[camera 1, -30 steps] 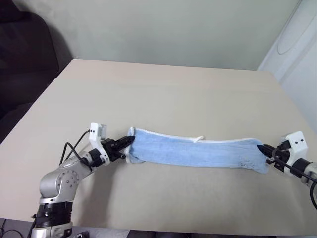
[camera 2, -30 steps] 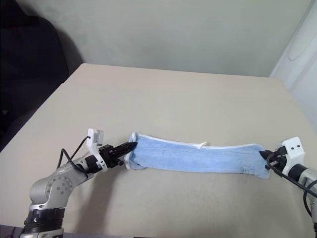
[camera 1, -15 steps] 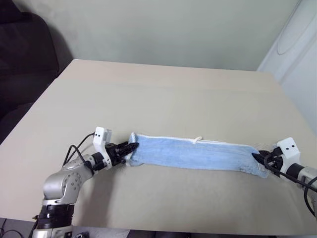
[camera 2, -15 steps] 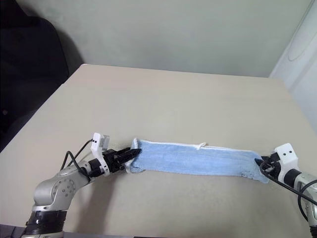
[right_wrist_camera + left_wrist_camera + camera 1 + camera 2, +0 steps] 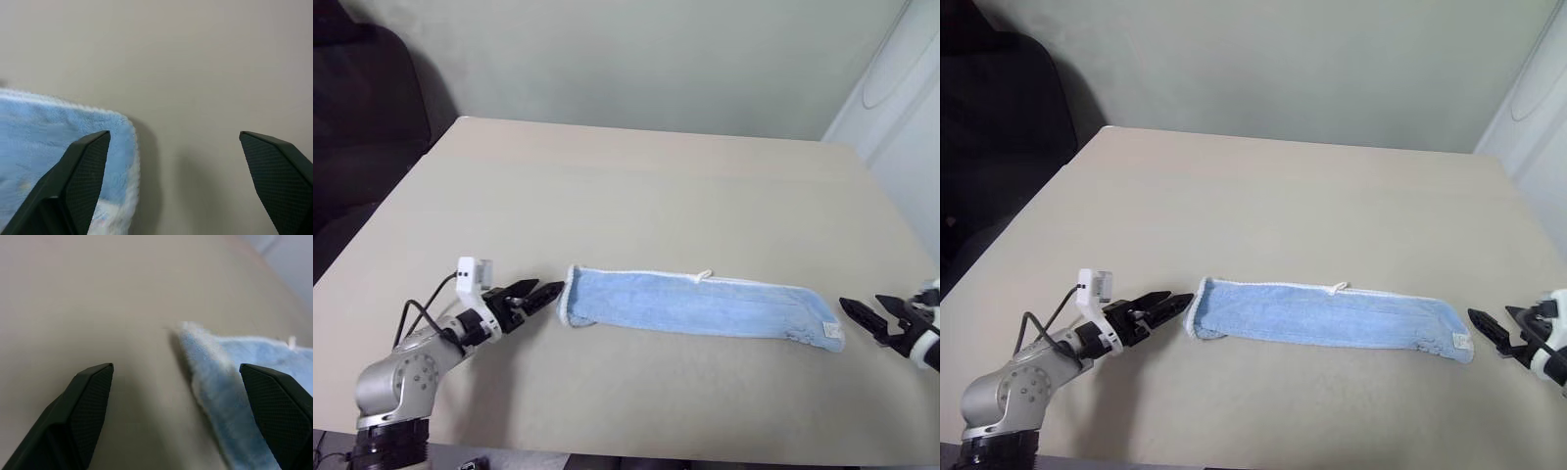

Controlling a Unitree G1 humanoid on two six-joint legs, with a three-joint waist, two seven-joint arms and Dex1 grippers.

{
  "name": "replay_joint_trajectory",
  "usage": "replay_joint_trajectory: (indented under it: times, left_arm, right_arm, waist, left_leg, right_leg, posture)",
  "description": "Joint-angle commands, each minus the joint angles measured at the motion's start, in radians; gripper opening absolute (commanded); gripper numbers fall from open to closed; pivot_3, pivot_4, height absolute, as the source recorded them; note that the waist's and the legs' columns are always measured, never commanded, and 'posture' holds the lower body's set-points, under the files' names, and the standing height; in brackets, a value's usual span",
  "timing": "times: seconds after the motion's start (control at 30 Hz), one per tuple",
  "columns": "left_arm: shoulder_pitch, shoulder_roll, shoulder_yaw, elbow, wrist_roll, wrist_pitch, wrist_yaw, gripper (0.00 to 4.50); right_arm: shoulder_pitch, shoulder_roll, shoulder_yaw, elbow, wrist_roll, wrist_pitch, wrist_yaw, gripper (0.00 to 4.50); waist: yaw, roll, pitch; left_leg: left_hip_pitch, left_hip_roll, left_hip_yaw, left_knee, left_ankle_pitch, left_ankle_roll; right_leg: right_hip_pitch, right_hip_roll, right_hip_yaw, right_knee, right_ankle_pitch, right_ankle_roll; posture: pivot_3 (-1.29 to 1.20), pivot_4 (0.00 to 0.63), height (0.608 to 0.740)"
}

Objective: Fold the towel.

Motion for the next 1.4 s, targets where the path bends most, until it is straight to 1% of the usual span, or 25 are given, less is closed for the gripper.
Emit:
replay_joint_trajectory:
  times: [0.03,0.13,0.2,0.33,0.4,0.5,0.63,0.77,0.83,1.0,1.13,1.23,1.4]
  left_arm:
    - [-0.003,0.01,0.049,-0.017,-0.033,-0.02,-0.014,4.49]
    - [-0.005,0.016,0.051,-0.037,-0.04,-0.029,-0.044,4.49]
    - [-0.01,0.022,0.048,-0.037,-0.035,-0.037,-0.054,4.49]
    - [-0.036,0.019,0.022,-0.073,-0.04,-0.047,-0.065,4.49]
    - [-0.044,0.006,-0.001,-0.113,-0.049,-0.048,-0.07,4.49]
    - [-0.055,-0.014,-0.035,-0.151,-0.055,-0.046,-0.063,4.49]
    - [-0.071,-0.046,-0.064,-0.183,-0.071,-0.038,-0.044,4.49]
    - [-0.074,-0.059,-0.075,-0.209,-0.096,-0.025,-0.033,4.49]
    - [-0.072,-0.063,-0.084,-0.215,-0.1,-0.025,-0.025,4.49]
    - [-0.065,-0.072,-0.095,-0.235,-0.121,-0.021,-0.005,4.49]
    - [-0.057,-0.078,-0.097,-0.252,-0.135,-0.018,0.011,4.49]
    - [-0.049,-0.082,-0.102,-0.263,-0.144,-0.018,0.024,4.49]
    - [-0.036,-0.087,-0.106,-0.279,-0.153,-0.019,0.038,4.49]
  right_arm:
    - [0.033,0.026,-0.134,-0.076,0.2,0.186,-0.049,4.48]
    - [0.089,0.063,-0.177,-0.123,0.316,0.305,-0.107,4.48]
    - [0.114,0.081,-0.196,-0.15,0.368,0.339,-0.144,4.48]
    - [0.14,0.138,-0.283,-0.124,0.548,0.413,-0.279,4.48]
    - [0.167,0.159,-0.298,-0.134,0.625,0.424,-0.33,4.48]
    - [0.192,0.191,-0.287,-0.159,0.755,0.404,-0.446,4.48]
    - [0.224,0.238,-0.22,-0.206,0.889,0.348,-0.628,4.48]
    - [0.243,0.273,-0.143,-0.237,0.998,0.259,-0.768,4.48]
    - [0.244,0.283,-0.087,-0.235,1.01,0.226,-0.821,4.48]
    - [0.208,0.31,0.002,-0.182,1.056,0.124,-0.941,4.48]
    - [0.162,0.311,0.057,-0.137,1.036,0.072,-0.966,4.48]
    - [0.123,0.308,0.077,-0.095,1.033,0.039,-0.979,4.48]
    - [0.074,0.299,0.097,-0.034,1.025,0.013,-0.997,4.48]
  waist:
    - [-0.001,-0.001,0.001]
    - [-0.001,-0.003,0.001]
    - [-0.002,-0.003,0.002]
    - [-0.003,-0.003,0.001]
    - [-0.002,-0.004,0.001]
    - [-0.002,-0.004,0.001]
    - [-0.004,-0.004,0.0]
    - [-0.006,-0.004,0.0]
    - [-0.007,-0.005,-0.001]
    - [-0.007,-0.005,-0.002]
    - [-0.014,-0.01,-0.005]
    - [-0.02,-0.015,-0.007]
    - [-0.023,-0.019,-0.01]
  left_leg:
    - [0.0,0.0,0.0,0.0,0.0,0.0]
    - [0.0,0.0,0.0,0.0,0.0,0.0]
    - [-0.001,0.0,-0.001,0.0,-0.001,0.001]
    - [-0.006,0.0,-0.001,0.0,-0.001,0.001]
    - [-0.007,0.0,-0.001,0.0,-0.001,0.001]
    - [-0.007,0.0,-0.002,0.0,-0.001,0.001]
    - [-0.008,0.0,-0.001,0.0,-0.005,0.0]
    - [-0.007,0.001,-0.001,0.0,-0.006,-0.001]
    - [-0.007,0.001,-0.001,0.0,-0.007,0.0]
    - [-0.007,0.0,-0.001,0.0,-0.007,0.0]
    - [-0.007,0.001,-0.001,0.0,-0.007,-0.001]
    - [-0.007,0.001,-0.001,0.001,-0.008,-0.001]
    - [-0.007,0.001,-0.001,0.002,-0.008,-0.001]
  right_leg:
    - [0.0,0.0,0.0,0.0,-0.001,0.0]
    - [0.0,0.0,0.0,0.0,-0.005,0.0]
    - [-0.001,0.001,0.0,0.0,-0.006,0.0]
    - [-0.005,0.0,0.001,0.0,-0.007,0.0]
    - [-0.005,0.0,0.001,0.0,-0.007,0.0]
    - [-0.005,0.0,0.001,0.0,-0.007,0.001]
    - [-0.004,0.0,0.001,0.0,-0.008,0.002]
    - [-0.005,0.001,0.0,0.001,-0.008,0.003]
    - [-0.005,0.001,0.001,0.001,-0.008,0.003]
    - [-0.005,0.0,0.001,0.001,-0.008,0.003]
    - [-0.005,0.0,0.001,0.001,-0.008,0.003]
    - [-0.005,0.0,0.0,0.0,-0.008,0.003]
    - [-0.005,0.0,0.001,0.0,-0.008,0.003]
  posture:
    - [0.0,0.15,0.74]
    - [0.0,0.15,0.74]
    - [0.0,0.15,0.74]
    - [0.0,0.15,0.74]
    - [0.0,0.15,0.74]
    - [0.0,0.15,0.74]
    - [0.0,0.15,0.74]
    - [0.0,0.15,0.74]
    - [0.0,0.15,0.74]
    - [0.0,0.15,0.74]
    - [0.0,0.15,0.74]
    - [0.0,0.15,0.74]
    - [0.0,0.15,0.74]
